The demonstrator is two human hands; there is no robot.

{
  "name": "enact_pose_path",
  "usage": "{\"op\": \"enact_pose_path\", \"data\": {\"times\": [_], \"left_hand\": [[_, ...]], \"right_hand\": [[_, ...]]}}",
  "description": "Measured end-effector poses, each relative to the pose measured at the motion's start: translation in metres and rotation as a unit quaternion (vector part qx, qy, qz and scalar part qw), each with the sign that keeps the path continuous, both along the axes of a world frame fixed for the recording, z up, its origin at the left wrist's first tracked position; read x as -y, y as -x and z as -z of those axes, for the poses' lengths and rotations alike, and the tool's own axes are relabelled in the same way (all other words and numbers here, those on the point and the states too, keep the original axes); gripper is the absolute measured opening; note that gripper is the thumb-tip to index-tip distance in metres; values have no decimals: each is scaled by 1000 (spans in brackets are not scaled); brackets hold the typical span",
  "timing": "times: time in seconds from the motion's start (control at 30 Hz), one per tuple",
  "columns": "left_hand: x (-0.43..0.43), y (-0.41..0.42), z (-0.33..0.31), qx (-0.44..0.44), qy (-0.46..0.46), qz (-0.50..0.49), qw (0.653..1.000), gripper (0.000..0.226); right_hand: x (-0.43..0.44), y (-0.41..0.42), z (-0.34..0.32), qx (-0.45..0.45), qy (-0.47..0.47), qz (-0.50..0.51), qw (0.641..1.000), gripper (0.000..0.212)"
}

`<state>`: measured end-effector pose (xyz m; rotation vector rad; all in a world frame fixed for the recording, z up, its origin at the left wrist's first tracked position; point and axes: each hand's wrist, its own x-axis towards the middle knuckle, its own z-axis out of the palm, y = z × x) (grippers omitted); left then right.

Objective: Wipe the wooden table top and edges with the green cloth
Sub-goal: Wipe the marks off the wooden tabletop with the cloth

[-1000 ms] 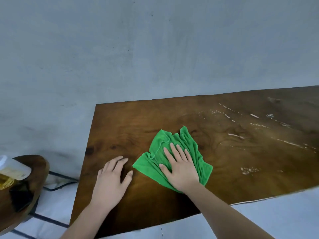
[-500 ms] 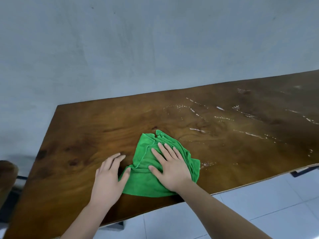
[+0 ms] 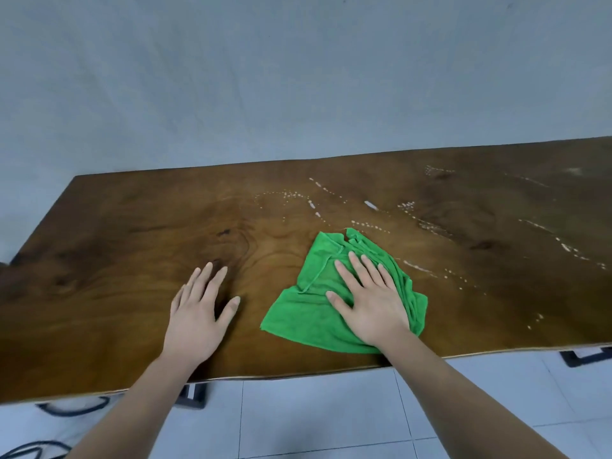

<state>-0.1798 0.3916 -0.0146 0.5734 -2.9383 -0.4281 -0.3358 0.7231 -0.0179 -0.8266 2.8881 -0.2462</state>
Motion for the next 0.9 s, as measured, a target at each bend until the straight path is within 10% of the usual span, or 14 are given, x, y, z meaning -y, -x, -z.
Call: {"op": "enact_pose_path", "data": {"times": [0.47,0.9], "left_hand": [[-2,-1,9,52,49,-27,997,83],[1,-1,18,49,67,-28,996,74]], "right_hand": [[-1,24,-2,20,-55,126,990,95],[137,-21,-6,21,-58,-200,978,83]]}}
